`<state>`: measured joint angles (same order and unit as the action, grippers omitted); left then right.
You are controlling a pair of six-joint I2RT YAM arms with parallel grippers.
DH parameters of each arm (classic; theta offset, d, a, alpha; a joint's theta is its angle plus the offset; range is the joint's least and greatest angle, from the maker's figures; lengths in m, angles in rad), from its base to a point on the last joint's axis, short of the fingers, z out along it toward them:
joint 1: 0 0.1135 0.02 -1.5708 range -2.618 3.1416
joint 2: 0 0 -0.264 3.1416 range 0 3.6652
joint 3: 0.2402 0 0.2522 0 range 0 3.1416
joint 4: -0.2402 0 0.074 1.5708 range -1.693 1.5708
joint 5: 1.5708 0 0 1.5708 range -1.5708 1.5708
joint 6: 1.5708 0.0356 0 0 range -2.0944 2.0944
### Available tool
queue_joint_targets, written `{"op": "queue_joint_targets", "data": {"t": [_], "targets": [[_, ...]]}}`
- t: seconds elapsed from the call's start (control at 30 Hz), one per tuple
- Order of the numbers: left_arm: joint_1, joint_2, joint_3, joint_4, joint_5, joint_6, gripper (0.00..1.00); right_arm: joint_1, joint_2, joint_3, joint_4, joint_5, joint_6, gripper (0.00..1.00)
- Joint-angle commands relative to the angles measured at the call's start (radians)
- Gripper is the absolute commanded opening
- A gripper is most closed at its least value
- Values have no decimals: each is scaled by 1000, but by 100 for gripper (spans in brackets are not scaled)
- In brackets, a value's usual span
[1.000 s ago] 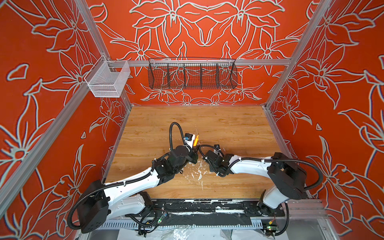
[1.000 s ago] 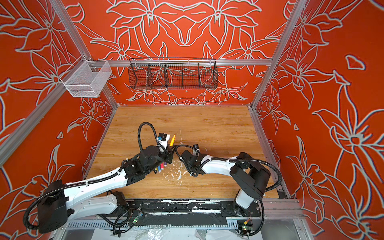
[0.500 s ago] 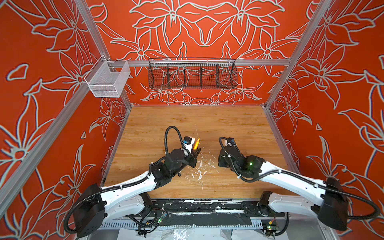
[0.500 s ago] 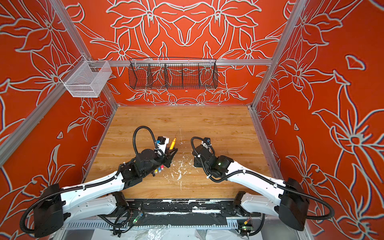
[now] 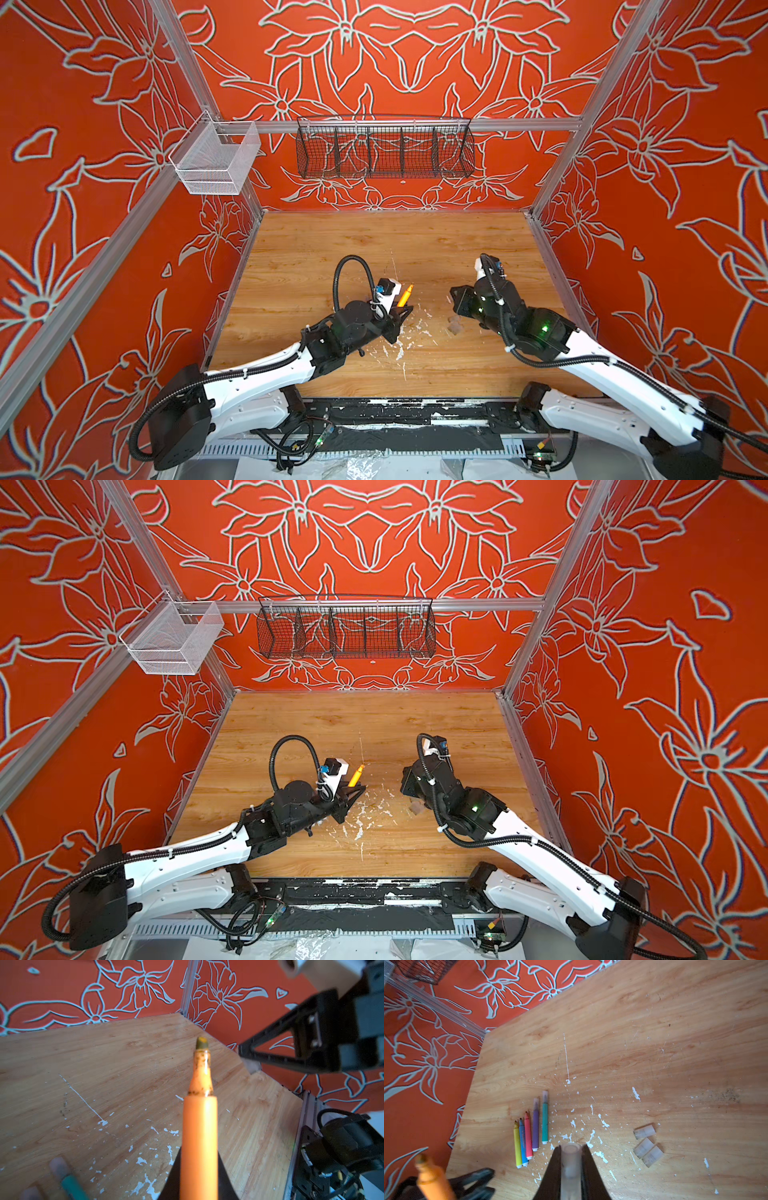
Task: Insert the pens into the pen caps
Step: 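Grasp a translucent cap with the right gripper and lift it, then carry the cap with the right gripper over the orange marker tip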
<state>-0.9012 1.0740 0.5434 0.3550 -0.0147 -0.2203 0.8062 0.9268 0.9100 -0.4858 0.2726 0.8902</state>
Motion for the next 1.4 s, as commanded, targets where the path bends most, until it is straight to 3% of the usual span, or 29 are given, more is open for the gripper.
{"op": "queue_joint_targets", "data": {"t": [0.0,0.33,0.5,0.63,1.0,1.37], "targets": [[-17,21,35,33,36,18,0,-3,-18,61,6,-16,-15,0],[-31,19,52,42,97,-48,0,-3,-75,115,110,-38,-15,0],[-34,3,134,15,37,-171,0,-3,-130,162,104,4,-47,0],[-42,36,245,10,96,-222,0,-4,-163,213,96,-19,-74,0],[-43,86,177,87,203,-82,0,-2,-283,-3,415,-174,-33,0],[-45,64,153,91,214,-70,0,5,-166,-86,611,-246,-2,0]]}}
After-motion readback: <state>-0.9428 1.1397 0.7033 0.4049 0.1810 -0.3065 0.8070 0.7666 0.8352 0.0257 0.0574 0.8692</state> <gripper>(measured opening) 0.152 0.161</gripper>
